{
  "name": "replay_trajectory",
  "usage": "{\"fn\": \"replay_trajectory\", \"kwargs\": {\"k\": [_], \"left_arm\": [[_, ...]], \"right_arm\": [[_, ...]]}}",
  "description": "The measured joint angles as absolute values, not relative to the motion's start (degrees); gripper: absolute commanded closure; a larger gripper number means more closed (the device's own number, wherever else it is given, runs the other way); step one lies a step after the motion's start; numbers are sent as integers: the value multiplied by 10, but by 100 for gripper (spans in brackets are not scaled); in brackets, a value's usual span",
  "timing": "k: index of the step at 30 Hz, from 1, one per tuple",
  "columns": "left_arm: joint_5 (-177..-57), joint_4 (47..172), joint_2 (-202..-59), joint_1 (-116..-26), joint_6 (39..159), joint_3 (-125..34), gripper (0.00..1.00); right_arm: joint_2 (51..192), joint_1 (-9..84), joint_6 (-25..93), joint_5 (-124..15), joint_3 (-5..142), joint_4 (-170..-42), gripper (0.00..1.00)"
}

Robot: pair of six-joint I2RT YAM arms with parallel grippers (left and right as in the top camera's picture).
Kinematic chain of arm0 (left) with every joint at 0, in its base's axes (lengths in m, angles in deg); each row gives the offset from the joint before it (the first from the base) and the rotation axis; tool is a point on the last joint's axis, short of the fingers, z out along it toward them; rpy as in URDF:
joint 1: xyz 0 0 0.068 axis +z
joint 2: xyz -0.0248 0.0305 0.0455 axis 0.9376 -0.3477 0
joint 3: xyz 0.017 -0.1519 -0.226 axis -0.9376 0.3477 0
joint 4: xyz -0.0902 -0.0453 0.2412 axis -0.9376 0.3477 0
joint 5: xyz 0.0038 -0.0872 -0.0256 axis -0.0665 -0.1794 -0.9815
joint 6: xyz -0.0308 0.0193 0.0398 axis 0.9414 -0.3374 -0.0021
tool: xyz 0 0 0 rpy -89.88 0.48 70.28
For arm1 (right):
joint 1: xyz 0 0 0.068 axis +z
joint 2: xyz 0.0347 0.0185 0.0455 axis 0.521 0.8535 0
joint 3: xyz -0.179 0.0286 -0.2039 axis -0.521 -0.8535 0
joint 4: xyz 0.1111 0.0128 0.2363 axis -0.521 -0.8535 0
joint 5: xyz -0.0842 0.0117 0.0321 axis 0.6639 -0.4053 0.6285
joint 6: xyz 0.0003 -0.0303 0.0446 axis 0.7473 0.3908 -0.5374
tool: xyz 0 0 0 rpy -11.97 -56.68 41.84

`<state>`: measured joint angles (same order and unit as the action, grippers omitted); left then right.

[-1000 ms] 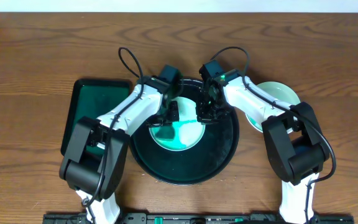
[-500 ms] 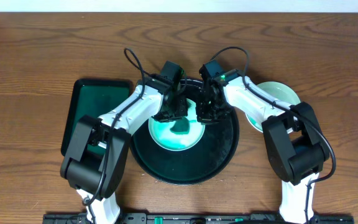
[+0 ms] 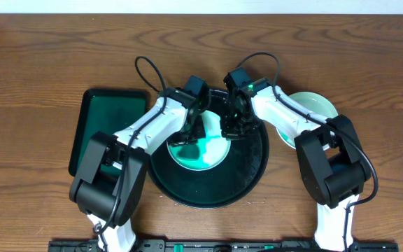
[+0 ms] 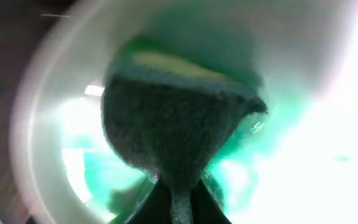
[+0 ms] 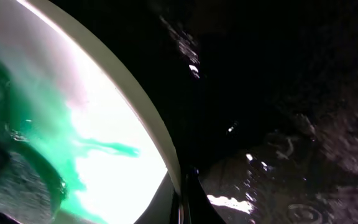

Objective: Clean dirty plates on tray and stack at the side
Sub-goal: 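Scrub the mint-green plate with the sponge while right gripper holds rim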

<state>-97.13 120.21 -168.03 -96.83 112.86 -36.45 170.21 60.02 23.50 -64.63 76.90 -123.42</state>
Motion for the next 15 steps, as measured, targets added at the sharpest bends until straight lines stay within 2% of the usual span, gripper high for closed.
{"fn": "replay_trajectory", "kwargs": {"k": [8, 15], "left_arm": [[-1101, 1098, -1681, -978, 1094, -351, 93], [-1089, 1064, -1683, -944, 1123, -349, 93]], "right_arm": [[1702, 599, 235, -646, 769, -1237, 99], [1702, 599, 236, -646, 769, -1236, 99]]}}
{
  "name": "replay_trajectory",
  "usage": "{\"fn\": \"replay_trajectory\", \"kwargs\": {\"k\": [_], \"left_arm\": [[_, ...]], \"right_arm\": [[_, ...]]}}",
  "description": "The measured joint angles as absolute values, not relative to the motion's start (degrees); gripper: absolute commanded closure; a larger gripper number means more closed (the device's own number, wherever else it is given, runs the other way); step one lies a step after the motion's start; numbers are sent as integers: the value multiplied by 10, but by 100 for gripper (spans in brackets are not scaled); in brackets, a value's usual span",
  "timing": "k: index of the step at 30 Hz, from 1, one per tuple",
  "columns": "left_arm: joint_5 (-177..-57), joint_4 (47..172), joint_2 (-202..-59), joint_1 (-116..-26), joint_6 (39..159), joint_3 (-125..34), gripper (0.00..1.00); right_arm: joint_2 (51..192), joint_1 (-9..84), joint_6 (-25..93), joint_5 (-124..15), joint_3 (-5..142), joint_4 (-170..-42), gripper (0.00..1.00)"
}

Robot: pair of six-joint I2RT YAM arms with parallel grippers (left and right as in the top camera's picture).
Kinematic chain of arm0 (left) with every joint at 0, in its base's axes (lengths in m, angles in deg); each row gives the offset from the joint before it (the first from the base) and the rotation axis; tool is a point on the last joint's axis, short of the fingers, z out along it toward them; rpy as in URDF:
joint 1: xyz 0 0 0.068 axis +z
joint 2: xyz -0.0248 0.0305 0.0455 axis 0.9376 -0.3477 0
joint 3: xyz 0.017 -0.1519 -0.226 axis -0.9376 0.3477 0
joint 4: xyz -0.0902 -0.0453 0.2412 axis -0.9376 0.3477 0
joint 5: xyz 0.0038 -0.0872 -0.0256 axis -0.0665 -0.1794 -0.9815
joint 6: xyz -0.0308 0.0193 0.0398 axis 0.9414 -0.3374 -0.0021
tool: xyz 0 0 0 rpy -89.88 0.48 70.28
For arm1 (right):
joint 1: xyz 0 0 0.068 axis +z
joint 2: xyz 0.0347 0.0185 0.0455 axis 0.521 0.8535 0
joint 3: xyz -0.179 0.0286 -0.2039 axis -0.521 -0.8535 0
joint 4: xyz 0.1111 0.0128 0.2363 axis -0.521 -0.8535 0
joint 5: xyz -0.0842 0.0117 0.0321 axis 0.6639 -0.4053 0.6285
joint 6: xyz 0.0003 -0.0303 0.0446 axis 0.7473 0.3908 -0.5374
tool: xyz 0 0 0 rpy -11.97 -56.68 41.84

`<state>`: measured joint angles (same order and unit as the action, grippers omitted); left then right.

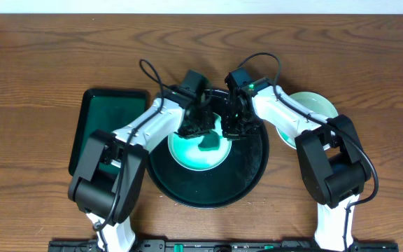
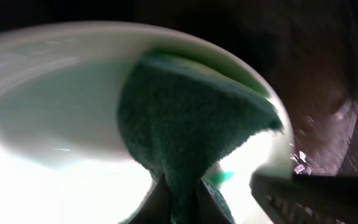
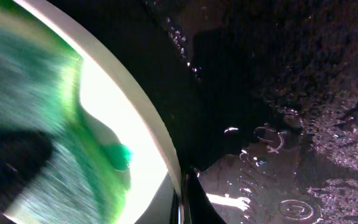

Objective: Clean dirty plates on tray and stack at the side

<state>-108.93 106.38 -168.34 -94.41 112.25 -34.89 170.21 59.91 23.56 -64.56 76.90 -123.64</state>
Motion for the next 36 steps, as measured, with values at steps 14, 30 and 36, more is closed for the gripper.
{"fn": "replay_trajectory", "kwargs": {"k": [14, 30, 36], "left_arm": [[-926, 1313, -1647, -887, 1091, -456, 93], [-904, 1377, -1486, -654, 1049, -517, 93], [-905, 1378, -1486, -652, 1049, -513, 93]], "right_arm": [[1702, 599, 244, -647, 769, -1236, 99], [1557, 716, 290, -280, 778, -1247, 99], [1490, 821, 290, -3, 781, -1257, 99]]}}
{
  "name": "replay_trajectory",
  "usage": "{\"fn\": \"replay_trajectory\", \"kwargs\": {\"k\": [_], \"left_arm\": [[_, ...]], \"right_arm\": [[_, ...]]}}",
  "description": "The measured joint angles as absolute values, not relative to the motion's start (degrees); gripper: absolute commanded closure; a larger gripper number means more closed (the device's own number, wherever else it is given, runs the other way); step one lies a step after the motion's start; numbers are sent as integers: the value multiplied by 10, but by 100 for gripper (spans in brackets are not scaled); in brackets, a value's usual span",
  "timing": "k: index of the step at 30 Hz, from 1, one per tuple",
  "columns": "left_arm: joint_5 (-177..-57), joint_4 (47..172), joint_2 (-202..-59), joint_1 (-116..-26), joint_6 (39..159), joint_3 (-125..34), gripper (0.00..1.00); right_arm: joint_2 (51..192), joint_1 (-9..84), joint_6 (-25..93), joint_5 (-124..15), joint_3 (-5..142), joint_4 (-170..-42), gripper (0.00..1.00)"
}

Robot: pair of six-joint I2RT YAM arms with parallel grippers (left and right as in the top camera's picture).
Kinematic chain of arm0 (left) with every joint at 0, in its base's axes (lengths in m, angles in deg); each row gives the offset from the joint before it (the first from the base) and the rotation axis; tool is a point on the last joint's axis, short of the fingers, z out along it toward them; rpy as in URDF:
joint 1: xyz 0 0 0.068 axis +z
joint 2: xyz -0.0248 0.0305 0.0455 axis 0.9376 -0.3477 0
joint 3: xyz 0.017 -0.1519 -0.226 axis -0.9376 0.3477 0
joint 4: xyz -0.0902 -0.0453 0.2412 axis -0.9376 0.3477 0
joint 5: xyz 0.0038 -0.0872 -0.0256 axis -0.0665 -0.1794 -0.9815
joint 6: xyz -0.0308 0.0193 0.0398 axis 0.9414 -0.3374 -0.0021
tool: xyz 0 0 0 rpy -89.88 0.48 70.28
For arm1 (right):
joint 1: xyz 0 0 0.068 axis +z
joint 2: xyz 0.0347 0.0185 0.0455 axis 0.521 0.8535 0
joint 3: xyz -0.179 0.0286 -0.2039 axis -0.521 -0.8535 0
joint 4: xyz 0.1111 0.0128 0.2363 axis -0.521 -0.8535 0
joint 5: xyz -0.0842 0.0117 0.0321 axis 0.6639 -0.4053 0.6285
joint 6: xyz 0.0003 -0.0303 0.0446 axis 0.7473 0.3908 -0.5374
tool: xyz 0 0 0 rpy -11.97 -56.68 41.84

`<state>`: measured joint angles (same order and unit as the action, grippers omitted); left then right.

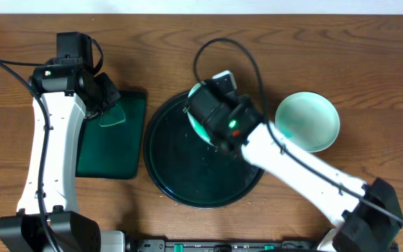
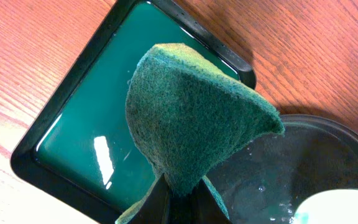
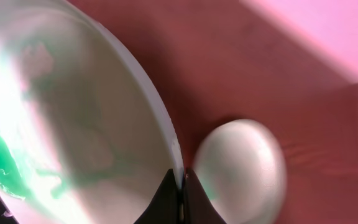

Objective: Clean dirty plates on tray and stack at the side

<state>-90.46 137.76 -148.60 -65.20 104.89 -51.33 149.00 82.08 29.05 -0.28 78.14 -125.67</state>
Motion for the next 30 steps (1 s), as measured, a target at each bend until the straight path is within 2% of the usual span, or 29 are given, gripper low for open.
{"fn": "replay_trajectory", "kwargs": {"k": [9, 16, 23, 26, 30], "left_arm": [[-905, 1379, -1486, -652, 1049, -513, 93], [-905, 1379, -1486, -652, 1049, -513, 93], [-905, 1378, -1486, -652, 1049, -513, 93], [-905, 1378, -1486, -652, 1049, -513, 93], [-905, 1378, -1486, -652, 1049, -513, 93]], "right_arm": [[1479, 969, 291, 320, 781, -1283, 99], [1479, 1003, 306, 402, 781, -1284, 99], [1479, 994, 308, 357, 781, -1290, 99], [1478, 971, 309, 259, 781, -1304, 99], [1478, 902, 310, 60, 781, -1307, 99]]}}
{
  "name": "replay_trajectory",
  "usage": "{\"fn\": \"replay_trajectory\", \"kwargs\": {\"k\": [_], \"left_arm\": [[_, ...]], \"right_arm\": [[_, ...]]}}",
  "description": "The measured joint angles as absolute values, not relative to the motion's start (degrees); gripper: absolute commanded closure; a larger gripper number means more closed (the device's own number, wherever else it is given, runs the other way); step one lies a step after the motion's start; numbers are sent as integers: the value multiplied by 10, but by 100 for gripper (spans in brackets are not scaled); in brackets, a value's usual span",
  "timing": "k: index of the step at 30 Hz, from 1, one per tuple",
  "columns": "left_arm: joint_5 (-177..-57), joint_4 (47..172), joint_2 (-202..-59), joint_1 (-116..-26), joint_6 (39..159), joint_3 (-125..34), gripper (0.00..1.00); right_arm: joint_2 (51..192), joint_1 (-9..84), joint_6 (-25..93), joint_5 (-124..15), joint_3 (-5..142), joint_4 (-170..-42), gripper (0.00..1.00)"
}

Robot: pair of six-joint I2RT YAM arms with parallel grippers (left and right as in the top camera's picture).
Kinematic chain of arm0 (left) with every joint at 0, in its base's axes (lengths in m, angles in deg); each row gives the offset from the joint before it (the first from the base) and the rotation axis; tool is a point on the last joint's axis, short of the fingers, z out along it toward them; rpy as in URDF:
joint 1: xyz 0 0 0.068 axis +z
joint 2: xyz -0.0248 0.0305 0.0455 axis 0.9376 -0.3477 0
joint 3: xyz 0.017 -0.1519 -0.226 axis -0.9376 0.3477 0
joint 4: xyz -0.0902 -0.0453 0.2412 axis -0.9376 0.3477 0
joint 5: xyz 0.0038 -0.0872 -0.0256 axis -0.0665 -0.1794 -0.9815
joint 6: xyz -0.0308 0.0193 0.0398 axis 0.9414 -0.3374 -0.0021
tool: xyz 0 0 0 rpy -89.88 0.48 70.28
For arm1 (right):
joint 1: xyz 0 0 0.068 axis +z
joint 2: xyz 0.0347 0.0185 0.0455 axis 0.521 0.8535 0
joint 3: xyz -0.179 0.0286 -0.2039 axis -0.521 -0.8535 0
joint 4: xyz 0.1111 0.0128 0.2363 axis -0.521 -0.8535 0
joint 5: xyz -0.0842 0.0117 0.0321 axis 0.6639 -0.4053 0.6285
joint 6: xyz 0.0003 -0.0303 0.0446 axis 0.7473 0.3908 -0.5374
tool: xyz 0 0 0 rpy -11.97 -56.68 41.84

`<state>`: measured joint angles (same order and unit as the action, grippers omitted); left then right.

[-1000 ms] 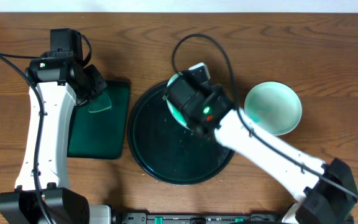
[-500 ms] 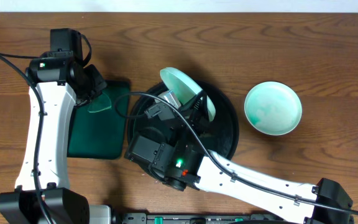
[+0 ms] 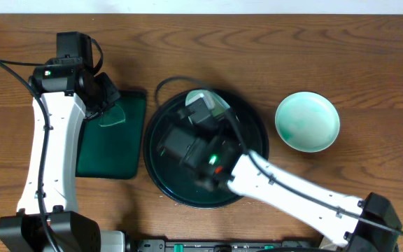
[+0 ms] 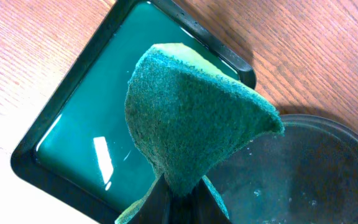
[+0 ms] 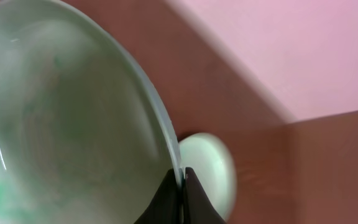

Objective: Clean dirty plates on tray and stack at the side
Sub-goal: 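Lift the mint-green plate with right gripper and stack it on the pile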

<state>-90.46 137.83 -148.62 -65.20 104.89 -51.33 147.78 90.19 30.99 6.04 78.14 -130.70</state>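
My left gripper (image 4: 179, 194) is shut on a folded green sponge (image 4: 191, 118), held over the right end of the rectangular black tray of green liquid (image 4: 82, 118); overhead it is the left gripper (image 3: 107, 105). My right gripper (image 5: 181, 182) is shut on the rim of a pale plate (image 5: 73, 124), lifted and tilted, with faint green streaks on it. From overhead only a white edge of that plate (image 3: 203, 100) shows past the raised, blurred right arm. A pale green plate (image 3: 307, 121) lies on the table at the right, also seen as the plate (image 5: 210, 168).
The round black tray (image 3: 161, 183) sits mid-table, wet, under the right arm; its rim (image 4: 328, 124) shows in the left wrist view. The rectangular tray (image 3: 93, 164) is left of it. Bare wooden table (image 3: 369, 63) surrounds them.
The right arm has risen nearer the overhead camera with the plate still in its grip, and the plate at the right looks smaller in its wrist view. The left arm and sponge have not moved.
The left gripper held the sponge on the plate in the round tray while the right gripper pinched its rim, at two moments. Later the sponge was over the rectangular tray and the plate was lifted off the round tray. Now the plate is higher.
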Motion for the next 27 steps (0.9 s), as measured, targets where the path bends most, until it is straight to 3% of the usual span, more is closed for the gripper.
{"fn": "replay_trajectory", "kwargs": {"k": [9, 14, 15, 19, 27], "left_arm": [[-905, 1378, -1486, -652, 1049, -513, 93], [-905, 1381, -1486, -652, 1049, -513, 93], [-905, 1381, -1486, -652, 1049, -513, 93], [-905, 1381, -1486, -652, 1049, -513, 93], [-905, 1382, -1486, -652, 1049, -513, 93]], "right_arm": [[1473, 693, 339, -484, 782, -1221, 99], [1459, 510, 311, -634, 785, -1246, 99], [1458, 444, 305, -646, 787, -1266, 99], [1457, 325, 295, -597, 788, -1324, 99], [1453, 243, 268, -437, 718, -1300, 99]]}}
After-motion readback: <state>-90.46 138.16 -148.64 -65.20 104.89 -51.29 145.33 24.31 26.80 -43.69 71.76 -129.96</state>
